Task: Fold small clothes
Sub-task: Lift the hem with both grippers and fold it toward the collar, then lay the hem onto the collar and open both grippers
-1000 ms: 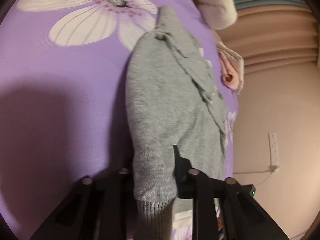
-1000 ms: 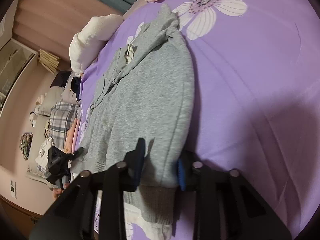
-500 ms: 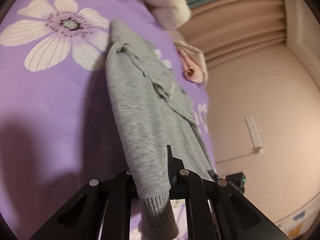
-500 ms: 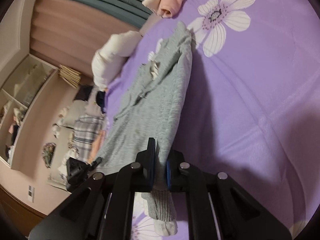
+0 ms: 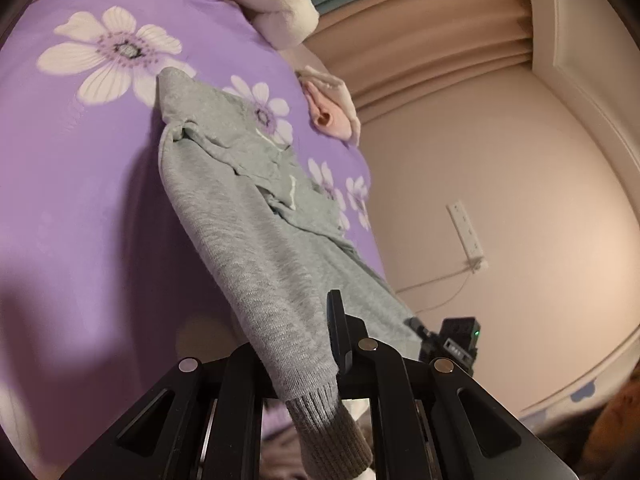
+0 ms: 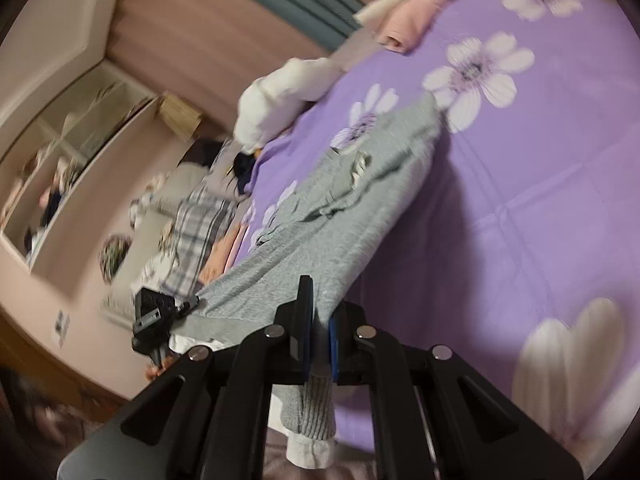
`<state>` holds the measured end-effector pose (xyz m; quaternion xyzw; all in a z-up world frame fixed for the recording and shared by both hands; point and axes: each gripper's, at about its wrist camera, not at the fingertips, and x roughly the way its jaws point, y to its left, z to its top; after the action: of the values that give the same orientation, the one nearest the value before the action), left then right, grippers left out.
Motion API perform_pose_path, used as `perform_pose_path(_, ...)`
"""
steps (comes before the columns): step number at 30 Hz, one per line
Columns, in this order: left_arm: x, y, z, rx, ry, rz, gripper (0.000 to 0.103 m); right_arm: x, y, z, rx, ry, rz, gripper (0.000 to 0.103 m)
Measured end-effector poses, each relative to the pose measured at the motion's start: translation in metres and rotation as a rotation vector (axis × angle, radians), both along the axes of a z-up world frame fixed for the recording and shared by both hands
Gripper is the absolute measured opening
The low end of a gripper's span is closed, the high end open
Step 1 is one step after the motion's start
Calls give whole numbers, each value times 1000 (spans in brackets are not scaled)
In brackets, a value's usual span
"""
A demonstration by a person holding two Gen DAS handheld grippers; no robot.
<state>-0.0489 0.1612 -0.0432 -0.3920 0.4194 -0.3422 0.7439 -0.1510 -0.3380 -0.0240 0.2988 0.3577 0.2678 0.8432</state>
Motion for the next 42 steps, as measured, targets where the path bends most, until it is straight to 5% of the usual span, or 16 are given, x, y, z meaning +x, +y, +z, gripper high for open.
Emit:
perform_pose_path(8, 5, 0, 4, 17, 80, 32, 8, -8, 8, 14, 8, -25, 57, 8)
perform_pose_path(17, 93, 21, 12, -70, 170, 120, 8, 93, -15, -6, 252, 147, -71, 9)
perform_pose_path(23, 175, 25, -16, -83, 297, 207, 8, 166, -34, -28, 359, 223, -225, 10)
perform_pose_path(28, 217, 11, -54, -31, 401, 229, 8, 197, -37, -47, 311, 286, -250, 12)
perform_pose_path(30, 223, 10, -62, -31, 417, 223, 8, 195, -25, -49, 276, 302, -187, 33)
perform_pose_path(33, 225, 9, -64, 1, 415, 208, 10, 180, -11, -49, 182, 314, -127, 42)
perform_pose_path(35, 222, 10, -65, -9, 420, 193, 18, 172, -5, -54, 162, 340, -97, 43)
perform_pose_path(37, 217, 13, -63, -12, 419, 188, 45, 171, 2, -61, 137, 360, -72, 43)
perform_pose_path(38, 213, 15, -61, -7, 419, 187, 51, 171, 8, -61, 129, 359, -47, 43)
perform_pose_path(42, 196, 24, -55, 6, 411, 181, 54, 180, 29, -67, 15, 370, -10, 43)
